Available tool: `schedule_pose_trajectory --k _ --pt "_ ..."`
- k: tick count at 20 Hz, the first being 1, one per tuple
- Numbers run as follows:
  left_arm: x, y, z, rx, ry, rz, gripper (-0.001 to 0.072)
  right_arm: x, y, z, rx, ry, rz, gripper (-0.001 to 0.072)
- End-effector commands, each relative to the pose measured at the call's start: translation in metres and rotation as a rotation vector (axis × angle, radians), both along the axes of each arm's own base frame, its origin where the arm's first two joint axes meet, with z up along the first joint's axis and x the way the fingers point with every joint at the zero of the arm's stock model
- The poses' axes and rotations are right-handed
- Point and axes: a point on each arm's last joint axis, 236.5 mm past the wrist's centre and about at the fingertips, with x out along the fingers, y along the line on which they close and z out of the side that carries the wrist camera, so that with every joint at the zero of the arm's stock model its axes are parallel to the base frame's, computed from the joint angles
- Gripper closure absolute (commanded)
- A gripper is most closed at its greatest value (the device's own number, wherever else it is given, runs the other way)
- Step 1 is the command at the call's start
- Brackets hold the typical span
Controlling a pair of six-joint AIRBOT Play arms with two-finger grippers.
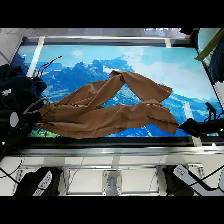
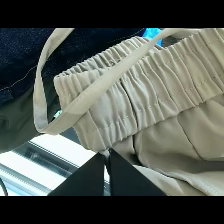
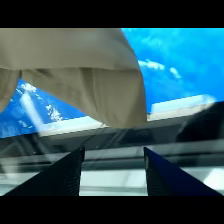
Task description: Fold the clothes and pants, and hang the long-sleeved shirts on hangers.
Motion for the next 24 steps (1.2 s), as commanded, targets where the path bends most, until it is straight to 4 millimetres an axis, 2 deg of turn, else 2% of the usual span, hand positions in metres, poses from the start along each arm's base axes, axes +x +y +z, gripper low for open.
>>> schedule_pose_trajectory --k 1,3,8,12,14,15,16,17,19,20,22,24 --pt "0.001 0.0 0.0 0.001 -0.003 -0.001 0.0693 -0.001 0.003 -0.028 0.047 -0.023 -0.026 0.0309" --pt "0.0 0.0 0.0 0.0 -0.003 -0.001 0.0693 0.004 -0.003 -0.036 0.034 -0.032 -0.034 0.0309" --pt "0.0 0.0 0.0 0.0 -0.003 0.0 0.0693 0.028 -0.006 -0.041 0.054 -0.115 -0.064 0.031" --pt "0.0 0.0 0.0 0.0 -0.003 0.0 0.0693 0.033 0.01 -0.053 0.133 -0.111 -0.039 0.0315" --pt "0.0 0.0 0.0 0.0 -0.003 0.0 0.0693 0.039 0.026 -0.056 0.156 -0.116 0.012 0.0411" --pt "0.0 0.0 0.0 0.001 -0.003 -0.001 0.0693 0.042 0.033 -0.055 0.165 -0.127 0.035 0.0484" --pt "0.0 0.0 0.0 0.002 -0.003 -0.001 0.0693 0.046 0.039 -0.051 0.18 -0.134 0.047 0.0632" --pt "0.0 0.002 0.001 0.01 -0.003 -0.001 0.0693 0.047 0.043 -0.045 0.2 -0.139 0.064 0.0688" --pt "0.003 0.01 0.011 0.043 -0.022 0.003 0.0693 0.049 0.041 -0.018 0.228 -0.165 0.112 0.0688" --pt "0.005 0.017 0.021 0.065 -0.042 0.014 0.0693 0.054 0.031 0.003 0.219 -0.195 0.122 0.0689" --pt "0.01 0.033 0.046 0.088 -0.1 0.059 0.0694 0.066 -0.005 0.053 0.121 -0.262 0.111 0.0689" --pt "0.012 0.047 0.067 0.103 -0.145 0.097 0.0694 0.081 -0.059 0.112 -0.111 -0.334 0.051 0.0689"
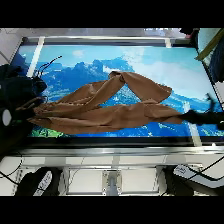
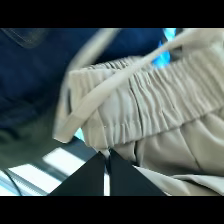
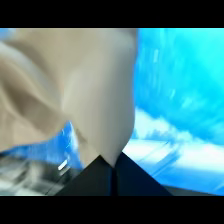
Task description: Fold the clothes and pants, and hang the long-sleeved shirts on hangers.
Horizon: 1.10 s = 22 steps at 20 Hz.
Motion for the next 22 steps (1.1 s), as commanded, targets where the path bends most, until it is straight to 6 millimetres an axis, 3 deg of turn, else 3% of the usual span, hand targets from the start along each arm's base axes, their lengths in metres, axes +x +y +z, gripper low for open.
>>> schedule_pose_trajectory --k 1,2,4,5,6,8,10,15,18,20,22 --pt "0.004 0.023 0.033 0.042 -0.072 0.048 0.0694 0.016 -0.071 0.103 -0.295 -0.122 -0.115 0.0689" --pt "0.008 0.024 0.037 0.047 -0.094 0.045 0.0694 0.03 -0.088 0.146 -0.396 -0.215 -0.157 0.069" --pt "0.018 0.015 0.037 0.009 -0.13 0.028 0.0694 0.055 -0.098 0.218 -0.529 -0.377 -0.175 0.069" --pt "0.022 0.008 0.034 -0.026 -0.14 0.022 0.0693 0.062 -0.096 0.236 -0.563 -0.417 -0.162 0.069" --pt "0.023 0.005 0.031 -0.047 -0.138 0.021 0.0694 0.065 -0.093 0.241 -0.572 -0.421 -0.149 0.069" --pt "0.019 0.005 0.026 -0.052 -0.113 0.028 0.0694 0.051 -0.082 0.21 -0.513 -0.284 -0.089 0.069" --pt "0.012 0.009 0.024 -0.033 -0.08 0.04 0.0693 0.018 -0.064 0.174 -0.428 -0.097 0.019 0.069" --pt "-0.006 0.02 0.019 0.007 -0.001 0.07 0.0694 -0.01 -0.052 0.185 -0.457 -0.054 0.03 0.069" --pt "-0.006 0.018 0.018 -0.001 -0.002 0.069 0.0693 -0.012 -0.052 0.179 -0.437 -0.023 0.016 0.069" --pt "-0.006 0.018 0.018 -0.002 0.0 0.07 0.0693 -0.008 -0.054 0.159 -0.39 0.024 0.023 0.069" --pt "-0.006 0.018 0.017 -0.002 0.001 0.07 0.0693 -0.001 -0.057 0.125 -0.313 0.09 0.019 0.069"
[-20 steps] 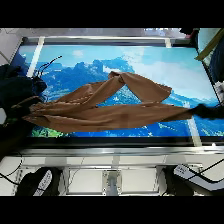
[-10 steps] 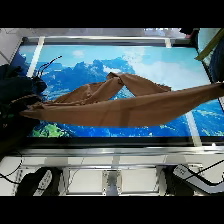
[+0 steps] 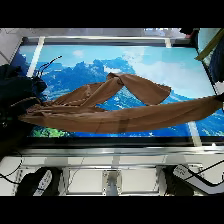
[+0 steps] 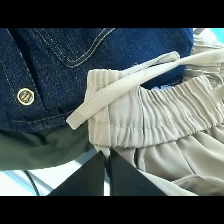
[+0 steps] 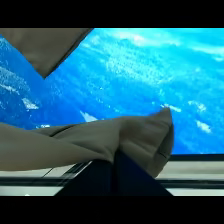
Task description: Fold the clothes and pants, and hang the long-sleeved shirts on hangers.
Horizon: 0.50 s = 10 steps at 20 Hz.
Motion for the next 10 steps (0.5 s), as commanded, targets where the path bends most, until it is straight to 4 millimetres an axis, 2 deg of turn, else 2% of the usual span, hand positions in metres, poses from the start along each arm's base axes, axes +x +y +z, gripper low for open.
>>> schedule_pose_trajectory --k 1,4,6,8,9,10 --pt "-0.002 0.0 -0.003 0.0 0.011 0.003 0.0693 0.008 -0.002 -0.05 0.111 0.098 -0.026 0.069" --pt "-0.007 -0.005 -0.019 -0.027 0.044 0.001 0.0693 0.037 -0.006 -0.11 0.202 0.131 -0.08 0.0684" --pt "-0.014 -0.009 -0.035 -0.05 0.079 0.0 0.0693 0.066 -0.001 -0.14 0.222 0.115 -0.089 0.0396" --pt "-0.02 -0.013 -0.05 -0.066 0.112 0.002 0.0693 0.091 -0.003 -0.15 0.186 0.068 -0.1 0.0372" --pt "-0.023 -0.013 -0.054 -0.07 0.119 0.01 0.0693 0.095 -0.006 -0.148 0.165 0.049 -0.105 0.0372" --pt "-0.023 -0.013 -0.054 -0.071 0.12 0.011 0.0693 0.09 -0.016 -0.146 0.125 0.054 -0.111 0.0372"
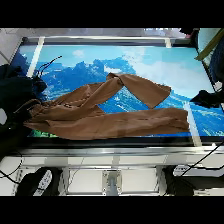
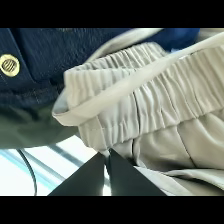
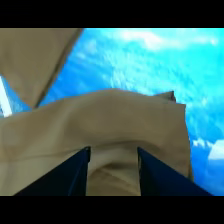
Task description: Fold the clothes and pants, and hang the long-sleeved shirts on hangers.
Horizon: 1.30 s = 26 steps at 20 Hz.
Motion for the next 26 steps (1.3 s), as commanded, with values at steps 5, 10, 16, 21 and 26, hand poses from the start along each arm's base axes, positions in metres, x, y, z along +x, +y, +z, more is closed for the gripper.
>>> schedule_pose_trajectory --k 5,10,16,21,26 --pt "0.0 -0.003 -0.01 -0.014 0.001 -0.002 0.0693 -0.081 -0.049 -0.016 -0.066 0.148 -0.072 0.0374" --pt "0.003 -0.003 -0.009 -0.012 -0.012 -0.006 0.0693 -0.131 -0.006 -0.054 0.139 0.097 -0.101 0.0373" --pt "0.003 -0.003 -0.009 -0.012 -0.011 -0.006 0.0693 -0.114 0.014 -0.091 0.146 0.086 -0.087 0.0258" --pt "0.003 -0.003 -0.009 -0.012 -0.011 -0.006 0.0693 -0.105 0.001 -0.095 0.093 0.056 -0.109 0.0264" --pt "0.003 -0.003 -0.009 -0.012 -0.011 -0.006 0.0693 -0.108 0.025 -0.099 0.206 0.062 -0.025 0.0269"
